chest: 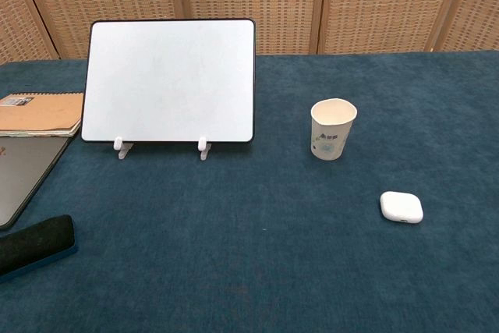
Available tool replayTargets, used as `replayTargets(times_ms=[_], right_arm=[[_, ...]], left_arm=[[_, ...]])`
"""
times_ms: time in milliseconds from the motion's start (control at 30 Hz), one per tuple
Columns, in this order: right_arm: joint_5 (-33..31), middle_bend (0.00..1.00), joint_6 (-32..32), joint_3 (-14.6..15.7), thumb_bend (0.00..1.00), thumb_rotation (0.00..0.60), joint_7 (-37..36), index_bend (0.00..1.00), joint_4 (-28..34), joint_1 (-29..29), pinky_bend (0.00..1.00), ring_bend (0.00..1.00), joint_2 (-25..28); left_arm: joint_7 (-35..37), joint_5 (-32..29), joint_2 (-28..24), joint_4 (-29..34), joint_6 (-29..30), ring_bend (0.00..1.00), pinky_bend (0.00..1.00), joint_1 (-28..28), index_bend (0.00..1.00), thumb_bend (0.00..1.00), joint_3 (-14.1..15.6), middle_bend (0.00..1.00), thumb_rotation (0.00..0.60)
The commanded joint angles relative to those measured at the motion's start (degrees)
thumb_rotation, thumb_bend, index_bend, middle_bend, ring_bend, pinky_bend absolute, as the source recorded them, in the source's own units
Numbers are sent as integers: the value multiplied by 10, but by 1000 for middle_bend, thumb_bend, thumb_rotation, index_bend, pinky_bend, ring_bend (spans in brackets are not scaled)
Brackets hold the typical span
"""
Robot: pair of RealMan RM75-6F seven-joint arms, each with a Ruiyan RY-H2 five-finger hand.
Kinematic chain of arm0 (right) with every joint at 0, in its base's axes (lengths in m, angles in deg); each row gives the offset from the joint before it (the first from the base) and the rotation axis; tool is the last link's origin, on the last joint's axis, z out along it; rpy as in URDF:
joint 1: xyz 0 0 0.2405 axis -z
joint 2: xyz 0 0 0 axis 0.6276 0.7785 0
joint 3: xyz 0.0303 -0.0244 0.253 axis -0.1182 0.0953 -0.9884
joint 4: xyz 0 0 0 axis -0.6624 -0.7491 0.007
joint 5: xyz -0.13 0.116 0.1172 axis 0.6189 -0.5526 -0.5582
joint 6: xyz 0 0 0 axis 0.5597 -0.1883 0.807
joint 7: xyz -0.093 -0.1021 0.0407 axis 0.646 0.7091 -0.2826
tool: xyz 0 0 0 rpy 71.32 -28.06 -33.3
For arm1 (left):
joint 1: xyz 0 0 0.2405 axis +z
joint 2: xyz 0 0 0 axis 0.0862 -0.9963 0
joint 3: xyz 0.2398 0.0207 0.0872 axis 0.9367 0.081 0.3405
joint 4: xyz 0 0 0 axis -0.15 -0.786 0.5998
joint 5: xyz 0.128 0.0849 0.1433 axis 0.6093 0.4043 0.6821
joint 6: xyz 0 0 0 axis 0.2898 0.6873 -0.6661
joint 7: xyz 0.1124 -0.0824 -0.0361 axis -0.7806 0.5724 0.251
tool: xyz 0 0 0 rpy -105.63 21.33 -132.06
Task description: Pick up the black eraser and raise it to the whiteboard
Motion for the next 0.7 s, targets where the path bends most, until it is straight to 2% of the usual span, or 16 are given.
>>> replayTargets(times_ms=[33,333,533,700], right_arm=[[0,0,-1,0,0,600,0,0,0,0,0,0,0],[0,0,-2,0,0,600,1,0,1,-1,0,0,0],[-12,0,-4,-5,0,600,16,0,1,-1,0,0,-4],[-24,0,-5,-10,0,600,35,0,7,-1,0,0,-7]], left_arm=[[-1,1,0,-1,-2,0,0,-1,0,0,1,0,600],[-17,20,-5,0,-23,0,0,-10,0,0,16,0,600],[-43,85,-66,26,-115,0,0,-54,0,0,68,0,600],[-77,154,-109,42,-179,0,0,-106,0,0,95,0,600]])
